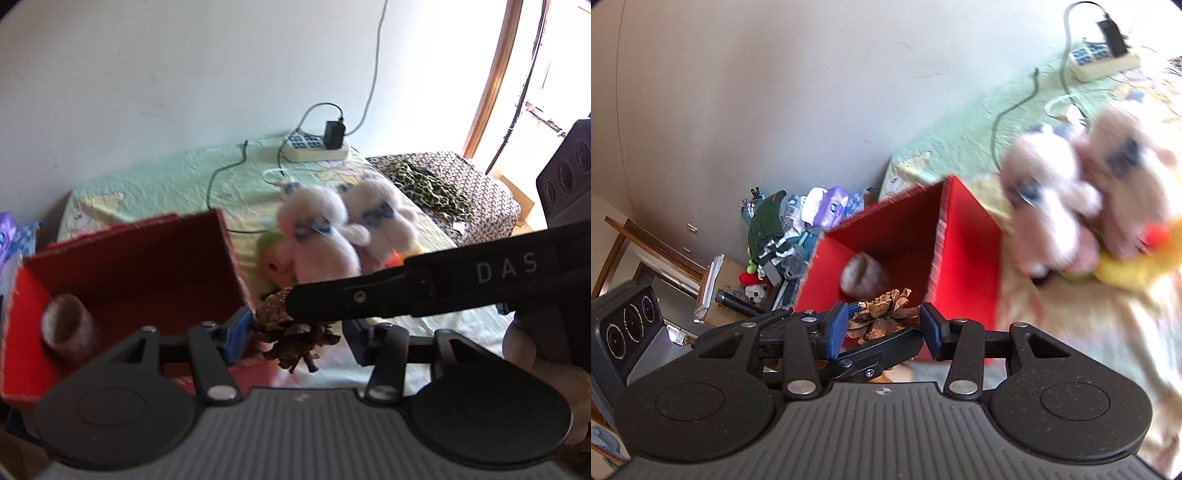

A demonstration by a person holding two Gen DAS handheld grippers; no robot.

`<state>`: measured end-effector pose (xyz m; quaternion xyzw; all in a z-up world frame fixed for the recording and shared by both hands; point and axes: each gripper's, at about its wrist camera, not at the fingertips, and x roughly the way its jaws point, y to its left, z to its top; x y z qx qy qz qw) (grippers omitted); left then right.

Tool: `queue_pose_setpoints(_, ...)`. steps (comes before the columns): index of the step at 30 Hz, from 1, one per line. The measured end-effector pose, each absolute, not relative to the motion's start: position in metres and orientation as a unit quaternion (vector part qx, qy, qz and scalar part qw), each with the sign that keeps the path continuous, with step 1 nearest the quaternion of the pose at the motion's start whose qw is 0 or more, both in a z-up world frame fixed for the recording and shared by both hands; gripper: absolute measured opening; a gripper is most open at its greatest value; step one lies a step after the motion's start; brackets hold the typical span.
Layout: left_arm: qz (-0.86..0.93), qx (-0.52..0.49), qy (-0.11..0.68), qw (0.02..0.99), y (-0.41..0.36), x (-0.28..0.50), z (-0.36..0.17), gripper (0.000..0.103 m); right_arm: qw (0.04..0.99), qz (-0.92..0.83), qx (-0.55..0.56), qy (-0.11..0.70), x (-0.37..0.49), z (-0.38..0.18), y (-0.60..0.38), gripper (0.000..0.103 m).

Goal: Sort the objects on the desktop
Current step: 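Grasp the brown pine cone with the right gripper, then carry the pine cone with the right gripper down into the red box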

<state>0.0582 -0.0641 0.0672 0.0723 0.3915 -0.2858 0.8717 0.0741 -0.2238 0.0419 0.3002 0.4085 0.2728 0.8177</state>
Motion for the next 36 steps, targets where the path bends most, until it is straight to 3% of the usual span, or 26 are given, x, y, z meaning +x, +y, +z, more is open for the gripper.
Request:
queue_pose_setpoints(9, -0.256, 0.112, 0.4, 0.873, -0.023, 0.132, 0.08, 0.051, 0.8, 0.272, 0.298, 0.445, 0.16, 0.046, -0.165, 0.038)
queue_pose_setpoints(25, -0.238, 0.081, 0.514, 0.82, 0.04, 0.235, -0.028, 0.052, 0.774, 0.212, 0.275, 0.53, 0.237, -0.043, -0.081, 0.038)
queue_pose_setpoints(36, -0.221, 0.07, 0.546, 0.805, 0.06, 0.256, -0.049, 0.056, 0.759, 0.188, 0.277, 0.558, 0.263, -0.075, -0.067, 0.038)
